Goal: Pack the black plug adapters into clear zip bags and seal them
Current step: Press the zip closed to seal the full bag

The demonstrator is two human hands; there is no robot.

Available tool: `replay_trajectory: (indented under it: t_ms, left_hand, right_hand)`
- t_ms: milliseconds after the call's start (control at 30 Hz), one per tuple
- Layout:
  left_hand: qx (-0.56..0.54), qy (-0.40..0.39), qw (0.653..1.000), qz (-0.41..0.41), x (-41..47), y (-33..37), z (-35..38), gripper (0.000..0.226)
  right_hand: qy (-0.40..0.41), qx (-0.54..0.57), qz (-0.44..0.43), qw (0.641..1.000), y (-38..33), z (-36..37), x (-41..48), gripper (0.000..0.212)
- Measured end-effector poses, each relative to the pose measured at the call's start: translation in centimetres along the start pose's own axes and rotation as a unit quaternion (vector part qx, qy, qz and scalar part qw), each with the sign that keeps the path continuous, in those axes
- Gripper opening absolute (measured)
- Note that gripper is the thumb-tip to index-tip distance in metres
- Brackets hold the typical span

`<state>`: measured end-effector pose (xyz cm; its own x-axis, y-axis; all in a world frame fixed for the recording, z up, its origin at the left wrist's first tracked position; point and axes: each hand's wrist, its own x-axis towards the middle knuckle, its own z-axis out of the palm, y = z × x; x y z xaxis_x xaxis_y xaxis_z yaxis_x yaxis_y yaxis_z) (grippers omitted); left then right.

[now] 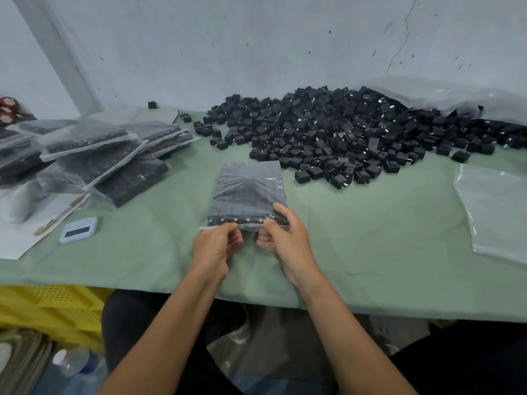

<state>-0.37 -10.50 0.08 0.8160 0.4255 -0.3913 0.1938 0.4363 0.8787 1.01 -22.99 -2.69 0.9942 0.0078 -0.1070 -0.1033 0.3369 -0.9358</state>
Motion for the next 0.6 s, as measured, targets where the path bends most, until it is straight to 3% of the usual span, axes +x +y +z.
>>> replay_trajectory:
  t_ms: [167,400,600]
  left_hand:
    - [0.021,-0.026,0.999,-0.041,0.4,0.0,-0.6,0.014]
    - [0.078,0.001,0.997,0.009,0.5,-0.8,-0.3,0.016]
    - [0.090,-0.028,0.995,-0.019,0.6,-0.6,-0.5,0.012]
  right_hand:
    - [0.018,0.003,0.002,1.000,-0.1,0.2,0.3,0.042]
    - [0.010,-0.001,0.006,1.000,-0.2,0.1,0.2,0.042]
    - [0.014,-0.005,0.006,1.000,0.0,0.0,0.3,0.046]
